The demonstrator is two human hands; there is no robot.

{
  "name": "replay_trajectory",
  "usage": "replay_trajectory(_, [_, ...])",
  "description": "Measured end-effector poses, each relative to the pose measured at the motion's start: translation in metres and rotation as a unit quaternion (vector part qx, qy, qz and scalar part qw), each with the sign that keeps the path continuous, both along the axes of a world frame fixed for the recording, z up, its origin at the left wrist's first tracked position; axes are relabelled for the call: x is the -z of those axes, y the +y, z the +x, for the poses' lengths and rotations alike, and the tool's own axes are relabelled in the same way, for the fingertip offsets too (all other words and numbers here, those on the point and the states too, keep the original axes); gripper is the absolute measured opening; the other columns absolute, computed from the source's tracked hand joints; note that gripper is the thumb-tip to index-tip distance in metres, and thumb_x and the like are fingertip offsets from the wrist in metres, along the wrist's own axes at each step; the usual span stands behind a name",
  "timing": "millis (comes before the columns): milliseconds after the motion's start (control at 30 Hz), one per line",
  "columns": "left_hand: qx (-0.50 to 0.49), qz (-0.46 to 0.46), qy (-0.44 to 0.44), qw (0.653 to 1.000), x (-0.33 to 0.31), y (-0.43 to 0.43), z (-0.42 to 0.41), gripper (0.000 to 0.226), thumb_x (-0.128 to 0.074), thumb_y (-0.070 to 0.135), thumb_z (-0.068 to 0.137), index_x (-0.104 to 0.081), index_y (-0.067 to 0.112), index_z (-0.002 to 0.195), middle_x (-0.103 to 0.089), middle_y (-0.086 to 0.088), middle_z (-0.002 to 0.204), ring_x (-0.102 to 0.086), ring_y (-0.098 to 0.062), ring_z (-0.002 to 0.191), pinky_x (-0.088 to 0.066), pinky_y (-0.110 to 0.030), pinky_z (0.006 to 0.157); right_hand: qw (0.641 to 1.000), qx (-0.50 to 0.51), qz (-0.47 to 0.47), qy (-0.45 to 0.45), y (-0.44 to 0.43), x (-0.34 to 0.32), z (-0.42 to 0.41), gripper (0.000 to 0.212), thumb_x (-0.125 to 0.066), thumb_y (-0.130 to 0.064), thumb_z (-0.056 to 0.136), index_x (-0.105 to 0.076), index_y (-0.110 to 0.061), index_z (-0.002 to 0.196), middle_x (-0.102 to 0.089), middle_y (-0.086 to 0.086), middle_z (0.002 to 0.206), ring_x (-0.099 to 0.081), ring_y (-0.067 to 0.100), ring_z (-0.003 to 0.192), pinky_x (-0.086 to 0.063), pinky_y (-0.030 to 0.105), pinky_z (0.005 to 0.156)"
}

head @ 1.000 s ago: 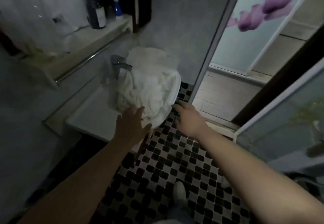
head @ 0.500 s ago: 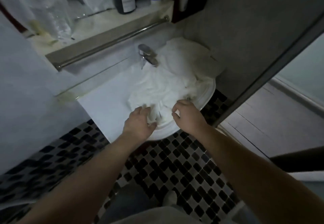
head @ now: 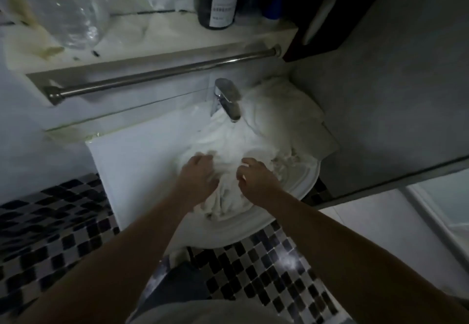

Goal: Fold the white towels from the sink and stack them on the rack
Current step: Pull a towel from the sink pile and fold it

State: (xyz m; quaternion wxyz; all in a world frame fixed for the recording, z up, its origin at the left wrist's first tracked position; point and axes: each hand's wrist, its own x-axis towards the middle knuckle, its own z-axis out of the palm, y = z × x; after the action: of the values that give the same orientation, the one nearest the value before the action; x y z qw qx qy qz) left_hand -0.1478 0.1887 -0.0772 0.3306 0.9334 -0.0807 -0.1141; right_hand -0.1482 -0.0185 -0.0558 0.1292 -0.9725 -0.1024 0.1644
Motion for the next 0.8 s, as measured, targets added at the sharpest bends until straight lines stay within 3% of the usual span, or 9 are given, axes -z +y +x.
replay_trajectory(133, [0.021,0.007,0.008,1.0,0.007,-0.005,0.027,0.092,-0.052,0.06,0.071,-0.048,0.002,0.143,-0.045,-0.02,0.145,-0.043,-0.038,0.135,-0.037,-0.044,0.112,1.0,-0.025,-0.014,-0.007,0.001,0.006,0.042,0.013,-0.058,-0.026,0.094,-0.066,-0.022,0.103,-0.04,0.002,0.154,-0.045,0.028,0.132,-0.047,0.041,0.097])
replay_trajectory(233, [0.029,0.051,0.02,0.998,0.016,-0.014,0.034,0.084,-0.081,0.039,0.071,-0.049,0.011,0.144,-0.035,-0.021,0.153,-0.03,-0.04,0.143,-0.031,-0.051,0.115,0.999,-0.034,-0.016,0.019,0.0,0.011,0.062,0.01,-0.057,-0.027,0.095,-0.064,-0.022,0.1,-0.03,-0.002,0.159,-0.037,0.026,0.136,-0.045,0.042,0.1])
replay_trajectory(333, [0.05,0.11,0.104,0.987,0.031,-0.017,0.035,0.094,-0.08,0.043,0.073,-0.031,0.026,0.151,-0.01,-0.008,0.162,-0.006,-0.028,0.151,-0.025,-0.044,0.118,0.997,-0.061,-0.026,0.024,-0.002,0.016,0.08,0.011,-0.057,-0.027,0.095,-0.066,-0.021,0.098,-0.028,-0.002,0.16,-0.04,0.028,0.133,-0.046,0.041,0.095])
replay_trajectory(400, [0.032,0.124,0.12,0.985,0.04,-0.02,0.033,0.091,-0.078,0.04,0.075,-0.028,0.03,0.151,-0.004,-0.006,0.163,-0.002,-0.027,0.153,-0.025,-0.045,0.119,0.995,-0.092,-0.029,0.025,-0.007,0.023,0.096,0.015,-0.056,-0.026,0.097,-0.066,-0.019,0.104,-0.029,0.0,0.16,-0.041,0.03,0.132,-0.047,0.042,0.095])
replay_trajectory(467, [-0.012,0.094,0.098,0.991,0.041,-0.026,0.032,0.07,-0.071,0.026,0.081,-0.041,0.029,0.145,-0.01,-0.007,0.163,-0.008,-0.026,0.153,-0.027,-0.042,0.119,0.993,-0.115,-0.027,0.026,-0.012,0.029,0.111,0.027,-0.051,-0.025,0.1,-0.061,-0.016,0.124,-0.027,0.001,0.161,-0.035,0.029,0.139,-0.045,0.045,0.1])
replay_trajectory(533, [-0.047,0.058,0.066,0.995,0.038,-0.031,0.036,0.046,-0.063,0.011,0.084,-0.058,0.022,0.129,-0.028,-0.01,0.158,-0.022,-0.028,0.149,-0.031,-0.035,0.117,0.991,-0.13,-0.018,0.02,-0.016,0.035,0.126,0.035,-0.046,-0.028,0.103,-0.055,-0.016,0.135,-0.027,0.0,0.162,-0.027,0.023,0.145,-0.043,0.045,0.104])
replay_trajectory(633, [-0.095,0.018,0.046,0.994,0.026,-0.037,0.047,0.031,-0.059,0.003,0.085,-0.063,0.012,0.115,-0.057,-0.014,0.13,-0.054,-0.031,0.124,-0.045,-0.031,0.1,0.982,-0.189,-0.02,0.004,-0.026,0.04,0.141,0.028,-0.045,-0.025,0.102,-0.062,-0.017,0.123,-0.03,0.002,0.16,-0.026,0.022,0.146,-0.044,0.042,0.103])
replay_trajectory(700, [-0.159,0.018,0.028,0.987,0.01,-0.043,0.054,0.024,-0.06,0.008,0.089,-0.06,0.013,0.112,-0.066,-0.014,0.109,-0.063,-0.035,0.104,-0.05,-0.036,0.086,0.972,-0.233,-0.005,0.015,-0.033,0.04,0.148,0.033,-0.049,-0.015,0.094,-0.06,-0.017,0.126,-0.028,0.004,0.159,-0.028,0.026,0.144,-0.046,0.042,0.101])
replay_trajectory(800, [-0.253,0.015,-0.033,0.967,-0.012,-0.061,0.064,0.02,-0.062,0.007,0.089,-0.063,0.012,0.109,-0.067,-0.013,0.1,-0.065,-0.035,0.093,-0.051,-0.037,0.081,0.961,-0.274,0.027,-0.002,-0.037,0.034,0.156,0.039,-0.044,-0.036,0.094,-0.056,-0.019,0.127,-0.041,0.006,0.146,-0.04,0.032,0.129,-0.047,0.045,0.092])
